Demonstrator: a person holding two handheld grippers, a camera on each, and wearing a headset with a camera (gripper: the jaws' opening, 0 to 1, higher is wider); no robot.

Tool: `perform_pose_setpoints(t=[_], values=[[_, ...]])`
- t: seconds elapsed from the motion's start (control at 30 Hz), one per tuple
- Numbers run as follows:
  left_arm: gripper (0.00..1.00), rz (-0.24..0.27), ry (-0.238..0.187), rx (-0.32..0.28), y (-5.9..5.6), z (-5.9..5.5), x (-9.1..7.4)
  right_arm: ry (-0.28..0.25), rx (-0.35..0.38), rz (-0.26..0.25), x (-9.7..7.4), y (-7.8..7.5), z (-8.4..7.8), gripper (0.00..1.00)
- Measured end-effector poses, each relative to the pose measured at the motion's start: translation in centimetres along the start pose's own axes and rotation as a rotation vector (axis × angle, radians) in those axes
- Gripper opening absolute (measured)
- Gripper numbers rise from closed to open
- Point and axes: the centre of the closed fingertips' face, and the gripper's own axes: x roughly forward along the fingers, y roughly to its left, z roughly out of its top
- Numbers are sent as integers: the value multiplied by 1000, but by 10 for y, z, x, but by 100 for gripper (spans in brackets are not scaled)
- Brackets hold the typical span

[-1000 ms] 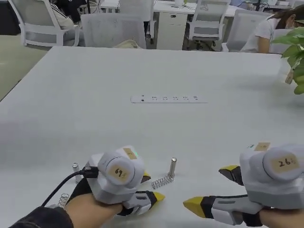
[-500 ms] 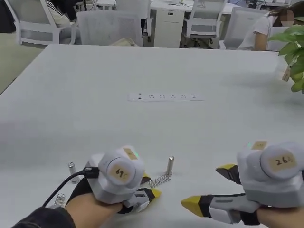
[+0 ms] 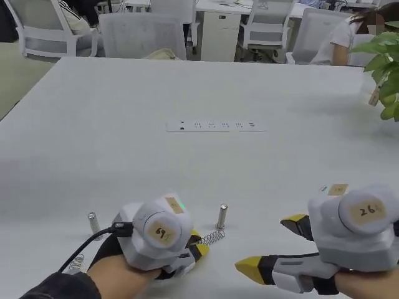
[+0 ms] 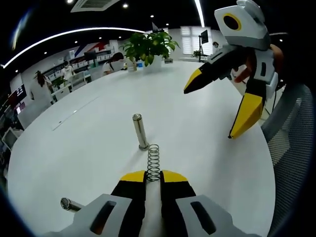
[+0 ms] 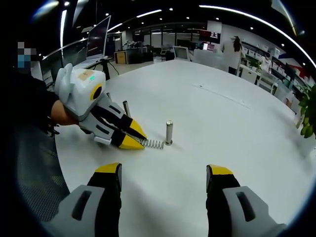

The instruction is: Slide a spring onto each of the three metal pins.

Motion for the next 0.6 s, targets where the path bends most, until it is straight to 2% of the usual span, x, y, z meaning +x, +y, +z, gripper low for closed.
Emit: perform_pose_setpoints(t=[0.2,0.3,0.6], values=[[3,4,11,-18,0,-5,-6,0,-9,5,0,3,1,68],[3,-1,23,-10,-1,-7,-12,-4,-12,10,0,5,3,68],[3,-34,16,8,-11,-3,-33,-11,-28,18,-1,10,7,67]])
